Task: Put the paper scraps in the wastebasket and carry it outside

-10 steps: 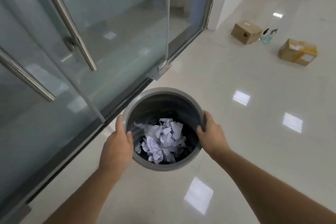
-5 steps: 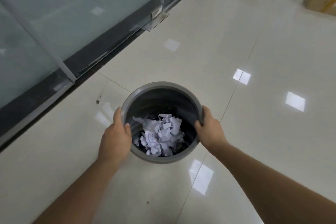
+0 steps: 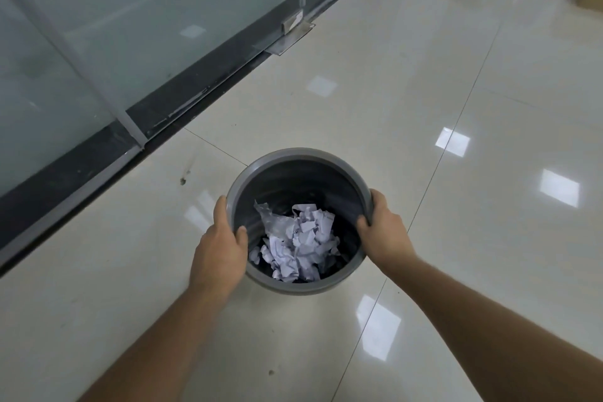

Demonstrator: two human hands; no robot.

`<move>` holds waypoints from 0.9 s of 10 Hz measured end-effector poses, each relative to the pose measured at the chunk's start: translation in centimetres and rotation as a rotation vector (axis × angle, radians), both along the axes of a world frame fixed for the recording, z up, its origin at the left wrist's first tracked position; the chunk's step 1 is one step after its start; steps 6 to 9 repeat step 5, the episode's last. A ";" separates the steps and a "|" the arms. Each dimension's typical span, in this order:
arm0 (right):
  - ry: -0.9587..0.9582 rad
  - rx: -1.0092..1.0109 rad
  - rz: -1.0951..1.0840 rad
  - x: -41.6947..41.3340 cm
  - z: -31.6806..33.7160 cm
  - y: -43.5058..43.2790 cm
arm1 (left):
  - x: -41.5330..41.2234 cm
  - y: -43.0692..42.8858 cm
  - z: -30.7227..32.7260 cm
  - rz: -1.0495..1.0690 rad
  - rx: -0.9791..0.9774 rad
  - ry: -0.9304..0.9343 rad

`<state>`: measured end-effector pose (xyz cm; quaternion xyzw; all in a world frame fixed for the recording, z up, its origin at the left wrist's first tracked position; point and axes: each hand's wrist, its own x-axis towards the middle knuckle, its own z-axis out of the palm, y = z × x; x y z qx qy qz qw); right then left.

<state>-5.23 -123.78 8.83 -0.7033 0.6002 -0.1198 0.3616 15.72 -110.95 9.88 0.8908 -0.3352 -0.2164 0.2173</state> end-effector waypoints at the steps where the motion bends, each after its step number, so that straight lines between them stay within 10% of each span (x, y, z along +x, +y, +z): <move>1: 0.013 0.045 0.030 0.0 0.6 0.1 | -0.2 0.3 1.1 -0.038 0.082 -0.070; 3: 0.143 0.192 0.035 -2.4 9.2 0.9 | -0.1 2.3 12.4 -0.076 0.194 -0.111; 5: 0.052 0.190 0.137 -0.3 32.0 1.1 | 0.6 2.9 32.3 -0.156 0.139 0.033; 9: 0.052 0.190 0.137 -0.3 32.0 1.1 | 0.6 2.9 32.3 -0.156 0.139 0.033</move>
